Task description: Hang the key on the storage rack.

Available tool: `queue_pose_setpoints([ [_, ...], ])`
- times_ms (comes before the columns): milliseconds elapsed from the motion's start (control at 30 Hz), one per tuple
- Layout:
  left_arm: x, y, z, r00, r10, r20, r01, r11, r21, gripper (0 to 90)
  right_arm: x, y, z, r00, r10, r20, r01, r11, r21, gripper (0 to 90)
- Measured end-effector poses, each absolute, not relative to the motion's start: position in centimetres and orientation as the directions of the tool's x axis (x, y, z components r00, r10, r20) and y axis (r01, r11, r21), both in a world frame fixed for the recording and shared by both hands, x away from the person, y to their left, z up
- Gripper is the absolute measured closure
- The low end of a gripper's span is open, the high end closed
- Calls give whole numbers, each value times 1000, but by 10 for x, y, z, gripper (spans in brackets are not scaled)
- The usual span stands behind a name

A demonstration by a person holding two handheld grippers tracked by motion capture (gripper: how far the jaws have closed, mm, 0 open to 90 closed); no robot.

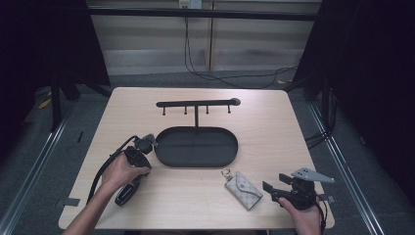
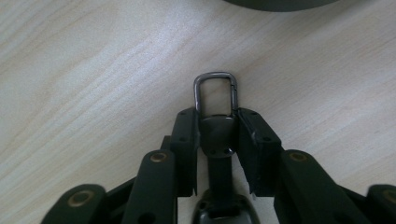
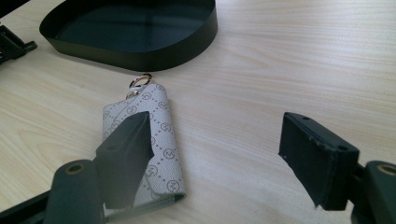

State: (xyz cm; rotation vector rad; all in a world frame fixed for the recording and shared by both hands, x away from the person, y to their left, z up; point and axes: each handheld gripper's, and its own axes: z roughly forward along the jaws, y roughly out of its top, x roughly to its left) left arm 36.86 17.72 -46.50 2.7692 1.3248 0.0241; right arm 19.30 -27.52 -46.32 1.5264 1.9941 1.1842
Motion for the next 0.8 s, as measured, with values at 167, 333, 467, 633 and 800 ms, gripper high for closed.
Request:
queue_pose_setpoints([
  [167,372,177,-465,631,775,-31,776,-629,51,704,193,-275,-464,-348,917,195,615,66,786,259],
  [333,374,175,-465,634,773,-34,774,-633,29,707,194,-275,-464,-348,917,194,616,68,785,259],
  [467,378,179,-465,618,783,-74,786,-618,23,707,194,-275,-464,-346,918,194,619,67,782,259],
  [633,381,182,-464,616,783,-83,787,-616,24,707,194,-275,-464,-343,919,194,619,65,783,260],
  [800,381,185,-456,607,789,-95,794,-606,45,707,195,-275,-464,-341,919,199,623,62,780,260],
])
